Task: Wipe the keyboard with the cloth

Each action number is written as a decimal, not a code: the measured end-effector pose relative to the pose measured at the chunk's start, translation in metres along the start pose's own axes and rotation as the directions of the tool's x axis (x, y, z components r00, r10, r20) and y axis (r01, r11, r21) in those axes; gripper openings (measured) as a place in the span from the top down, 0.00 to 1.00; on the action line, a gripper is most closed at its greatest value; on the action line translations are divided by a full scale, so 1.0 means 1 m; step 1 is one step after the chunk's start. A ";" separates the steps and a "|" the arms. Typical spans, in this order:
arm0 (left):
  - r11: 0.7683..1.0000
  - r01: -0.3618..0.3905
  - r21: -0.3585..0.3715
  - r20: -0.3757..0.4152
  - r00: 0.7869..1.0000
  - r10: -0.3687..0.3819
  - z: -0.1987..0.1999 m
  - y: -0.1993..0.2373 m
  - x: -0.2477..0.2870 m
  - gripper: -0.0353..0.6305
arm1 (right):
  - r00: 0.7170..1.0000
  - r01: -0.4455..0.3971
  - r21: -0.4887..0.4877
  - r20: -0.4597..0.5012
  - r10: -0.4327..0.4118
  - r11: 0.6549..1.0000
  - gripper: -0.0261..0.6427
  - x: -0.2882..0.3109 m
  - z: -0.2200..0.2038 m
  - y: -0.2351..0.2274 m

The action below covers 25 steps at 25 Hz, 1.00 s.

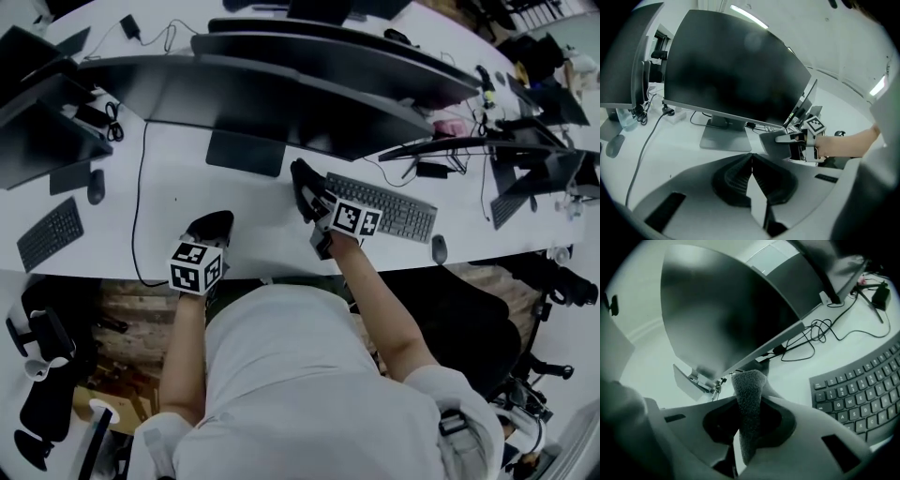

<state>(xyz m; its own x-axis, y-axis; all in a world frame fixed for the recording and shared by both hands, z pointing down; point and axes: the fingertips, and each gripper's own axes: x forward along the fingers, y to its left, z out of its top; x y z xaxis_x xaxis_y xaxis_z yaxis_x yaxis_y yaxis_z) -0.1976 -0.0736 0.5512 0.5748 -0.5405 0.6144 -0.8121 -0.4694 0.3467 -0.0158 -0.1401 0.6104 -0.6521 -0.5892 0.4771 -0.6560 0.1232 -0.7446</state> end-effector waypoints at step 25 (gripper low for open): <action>0.984 0.052 0.171 0.297 0.949 -0.102 0.152 -0.067 -0.029 0.94 | 0.964 -0.153 -0.397 0.140 0.224 0.905 0.87 -0.106 0.095 0.156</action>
<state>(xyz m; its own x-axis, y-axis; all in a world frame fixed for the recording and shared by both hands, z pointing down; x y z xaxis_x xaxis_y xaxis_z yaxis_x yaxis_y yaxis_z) -0.1443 -0.1322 0.4026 0.6587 -0.6724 0.3377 -0.7515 -0.6097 0.2519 -0.0135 -0.1342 0.3994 -0.7230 -0.6522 0.2276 -0.6447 0.5187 -0.5616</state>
